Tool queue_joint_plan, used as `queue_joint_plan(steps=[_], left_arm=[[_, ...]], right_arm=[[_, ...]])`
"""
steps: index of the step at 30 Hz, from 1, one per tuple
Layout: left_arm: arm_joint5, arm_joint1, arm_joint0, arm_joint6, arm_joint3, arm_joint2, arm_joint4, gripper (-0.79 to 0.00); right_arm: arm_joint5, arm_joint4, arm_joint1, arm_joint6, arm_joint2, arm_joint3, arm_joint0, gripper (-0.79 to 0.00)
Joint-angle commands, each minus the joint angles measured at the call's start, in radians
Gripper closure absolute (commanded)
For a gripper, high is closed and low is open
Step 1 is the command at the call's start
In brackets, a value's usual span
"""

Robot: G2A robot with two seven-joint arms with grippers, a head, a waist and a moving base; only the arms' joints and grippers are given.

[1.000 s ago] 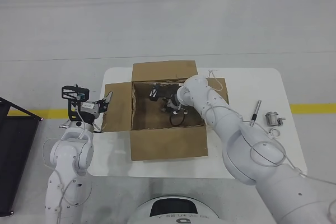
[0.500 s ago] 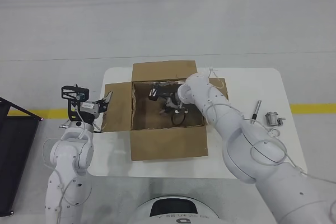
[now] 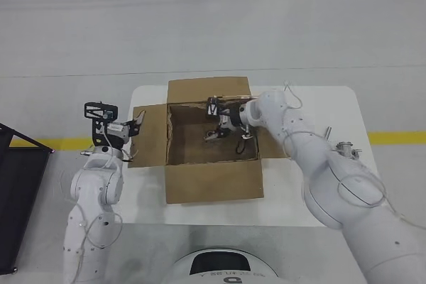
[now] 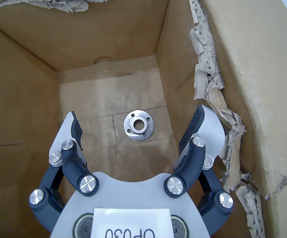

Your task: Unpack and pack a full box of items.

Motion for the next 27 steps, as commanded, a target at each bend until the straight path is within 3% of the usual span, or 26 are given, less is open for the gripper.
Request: queue_joint_plan(steps=[1, 5, 17, 19, 23, 27], left_arm=[[0.010, 0.000, -0.010, 0.002, 0.020, 0.006, 0.002, -0.785], [0.023, 0.001, -0.029, 0.001, 0.061, 0.016, 0.004, -0.785], [0.052, 0.004, -0.049, 0.014, 0.135, 0.035, 0.043, -0.785], [0.059, 0.005, -0.056, 0.018, 0.155, 0.041, 0.069, -0.785], [0.061, 0.007, -0.079, 0.013, 0.202, 0.058, 0.104, -0.785], [0.051, 0.007, -0.101, 0.000, 0.245, 0.080, 0.126, -0.785]], right_arm=[[0.000, -0.034, 0.040, -0.095, -0.013, -0.046, -0.013, -0.785], [0.000, -0.081, 0.110, -0.158, -0.044, -0.141, -0.029, -0.785], [0.009, -0.077, 0.116, -0.146, -0.044, -0.169, -0.042, -0.785], [0.010, -0.072, 0.128, -0.187, -0.030, -0.205, -0.049, -0.785], [0.007, -0.129, 0.192, -0.373, 0.006, -0.268, -0.066, -0.785], [0.072, -0.228, 0.281, -0.500, 0.059, -0.377, -0.118, -0.785]])
